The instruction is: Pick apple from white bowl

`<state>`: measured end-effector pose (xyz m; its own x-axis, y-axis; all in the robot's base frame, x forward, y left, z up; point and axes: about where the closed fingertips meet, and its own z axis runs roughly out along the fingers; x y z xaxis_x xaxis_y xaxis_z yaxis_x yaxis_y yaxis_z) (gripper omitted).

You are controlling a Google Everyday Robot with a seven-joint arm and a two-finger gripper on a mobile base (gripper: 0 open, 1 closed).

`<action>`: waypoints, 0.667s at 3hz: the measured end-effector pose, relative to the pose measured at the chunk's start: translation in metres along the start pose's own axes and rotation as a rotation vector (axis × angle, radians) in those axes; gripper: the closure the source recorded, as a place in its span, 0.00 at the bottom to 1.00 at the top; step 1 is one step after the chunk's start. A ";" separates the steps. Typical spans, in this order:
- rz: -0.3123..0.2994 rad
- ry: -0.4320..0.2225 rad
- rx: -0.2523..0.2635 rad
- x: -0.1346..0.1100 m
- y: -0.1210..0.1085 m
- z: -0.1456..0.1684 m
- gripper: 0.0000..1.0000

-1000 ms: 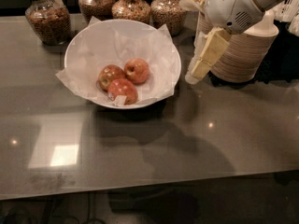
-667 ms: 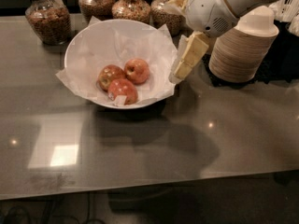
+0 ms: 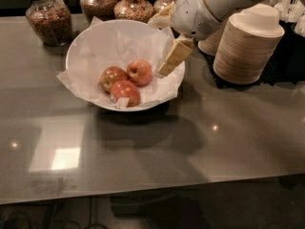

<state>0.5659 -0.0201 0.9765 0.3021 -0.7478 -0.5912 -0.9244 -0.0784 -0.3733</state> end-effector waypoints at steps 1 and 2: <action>-0.044 0.015 0.005 0.001 -0.007 0.009 0.18; -0.091 0.027 0.007 0.009 -0.015 0.020 0.18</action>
Offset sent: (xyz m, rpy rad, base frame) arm 0.0371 0.0057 -0.0251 -0.0701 -0.1123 0.0786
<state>0.5870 -0.0125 0.9620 0.3786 -0.7552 -0.5351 -0.8915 -0.1423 -0.4300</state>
